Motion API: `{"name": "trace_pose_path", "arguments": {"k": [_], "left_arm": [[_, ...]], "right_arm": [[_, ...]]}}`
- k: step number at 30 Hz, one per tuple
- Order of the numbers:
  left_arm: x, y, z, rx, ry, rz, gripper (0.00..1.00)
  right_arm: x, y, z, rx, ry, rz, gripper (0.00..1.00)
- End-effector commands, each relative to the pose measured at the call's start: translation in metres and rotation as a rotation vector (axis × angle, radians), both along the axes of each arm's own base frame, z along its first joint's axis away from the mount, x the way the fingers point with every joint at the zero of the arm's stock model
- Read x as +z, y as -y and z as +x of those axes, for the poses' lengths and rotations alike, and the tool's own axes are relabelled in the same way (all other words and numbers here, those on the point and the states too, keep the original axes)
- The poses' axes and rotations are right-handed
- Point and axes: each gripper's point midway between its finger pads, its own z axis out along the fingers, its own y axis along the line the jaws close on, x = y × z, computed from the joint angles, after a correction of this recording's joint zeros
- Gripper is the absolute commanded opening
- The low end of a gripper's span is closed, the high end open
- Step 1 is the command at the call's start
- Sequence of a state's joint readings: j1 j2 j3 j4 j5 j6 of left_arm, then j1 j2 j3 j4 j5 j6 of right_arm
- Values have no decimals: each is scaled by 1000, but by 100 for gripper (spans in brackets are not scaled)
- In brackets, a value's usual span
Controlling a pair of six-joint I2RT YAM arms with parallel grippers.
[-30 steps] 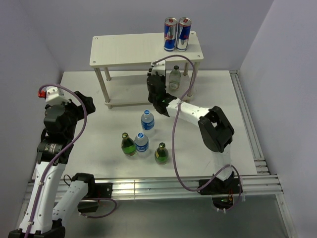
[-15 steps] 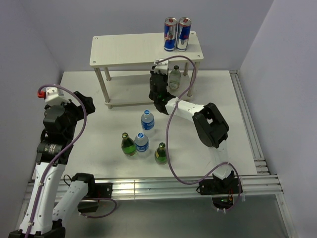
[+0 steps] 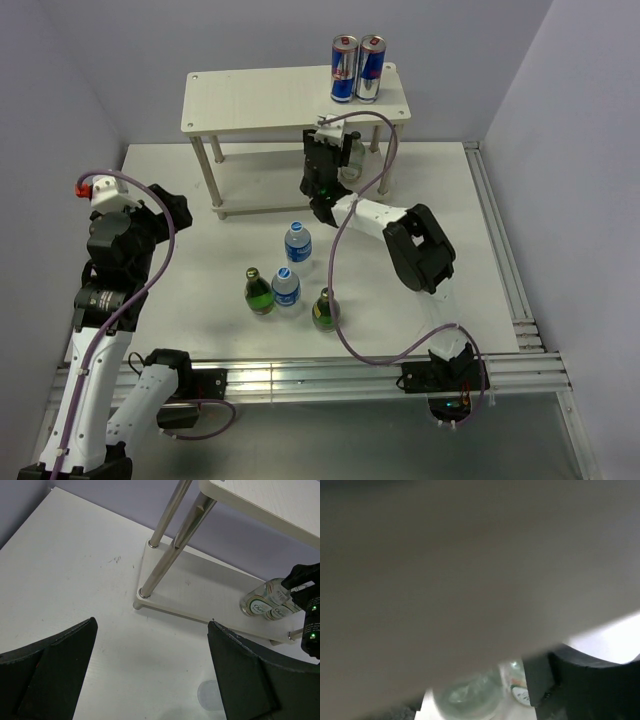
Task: Place and organize the beverage onto the shelf
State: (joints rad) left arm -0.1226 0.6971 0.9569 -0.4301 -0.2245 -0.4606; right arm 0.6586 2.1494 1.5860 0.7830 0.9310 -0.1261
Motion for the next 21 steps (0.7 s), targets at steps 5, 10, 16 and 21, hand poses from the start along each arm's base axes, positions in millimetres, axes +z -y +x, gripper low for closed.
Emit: {"name": "trace_pose_path", "arguments": {"k": [5, 10, 16, 21], "left_arm": [[13, 1, 0, -12, 49, -2, 99], [14, 0, 0, -9, 51, -4, 99], [13, -3, 0, 5, 50, -3, 99], [15, -10, -1, 29, 57, -1, 99]], "right_arm": [[30, 13, 4, -50, 70, 51, 83], [39, 15, -5, -34, 75, 65, 90], [58, 11, -27, 48, 81, 95, 99], [63, 0, -48, 114, 50, 87, 100]]}}
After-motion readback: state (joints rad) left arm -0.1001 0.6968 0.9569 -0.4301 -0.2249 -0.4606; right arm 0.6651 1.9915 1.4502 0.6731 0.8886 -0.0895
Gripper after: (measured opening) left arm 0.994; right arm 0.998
